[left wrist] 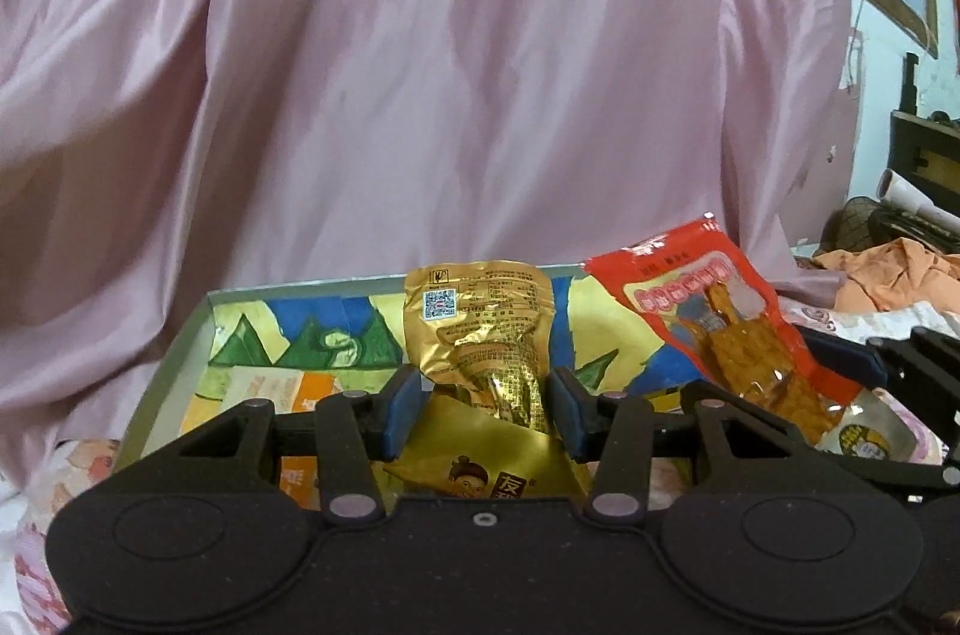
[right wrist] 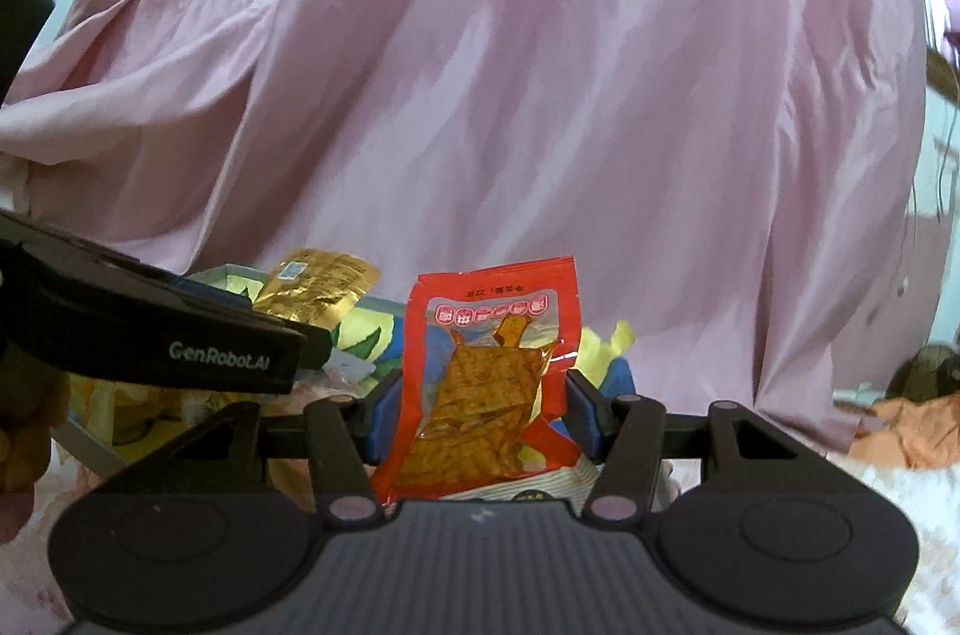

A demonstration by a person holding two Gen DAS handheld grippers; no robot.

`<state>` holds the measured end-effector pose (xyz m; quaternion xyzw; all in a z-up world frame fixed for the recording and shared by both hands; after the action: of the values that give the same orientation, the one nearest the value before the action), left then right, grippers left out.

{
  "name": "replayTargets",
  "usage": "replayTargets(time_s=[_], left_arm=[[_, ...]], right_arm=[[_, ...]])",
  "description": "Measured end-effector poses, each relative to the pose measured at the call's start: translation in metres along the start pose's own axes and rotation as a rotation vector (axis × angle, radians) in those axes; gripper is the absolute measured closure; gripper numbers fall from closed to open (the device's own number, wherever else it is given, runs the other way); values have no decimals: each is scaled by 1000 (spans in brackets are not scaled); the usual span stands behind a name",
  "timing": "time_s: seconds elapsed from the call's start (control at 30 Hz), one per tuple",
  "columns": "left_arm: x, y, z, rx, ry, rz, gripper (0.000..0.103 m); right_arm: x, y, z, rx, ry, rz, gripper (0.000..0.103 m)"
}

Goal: Organize snacks
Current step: 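Lower the gold bag and red pack into the tray and open both grippers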

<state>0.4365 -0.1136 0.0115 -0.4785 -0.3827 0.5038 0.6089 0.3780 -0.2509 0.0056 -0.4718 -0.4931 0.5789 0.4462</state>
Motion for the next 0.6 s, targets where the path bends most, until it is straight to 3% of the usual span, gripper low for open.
replayTargets(time_s=[0.53,0.6], left_arm=[[5,4,-17,57,-41,81,51],[5,4,-18,65,-40,87,45]], right_arm=[[-3,13,-12,39,-2,-79,39],[-4,12,-13,44,-5,-81,38]])
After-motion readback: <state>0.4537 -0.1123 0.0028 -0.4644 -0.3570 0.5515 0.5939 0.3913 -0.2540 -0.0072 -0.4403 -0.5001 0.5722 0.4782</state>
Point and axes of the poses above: each gripper's, at about its wrist camera, not at the fingertips, and z roughly against the way its jaws point, x to its left, y to its underside, the point moved 7 cm from there along -z, roughly the way its jaws point, and after that the axes turned 11 degrees about -x, right-handed, at the moved point
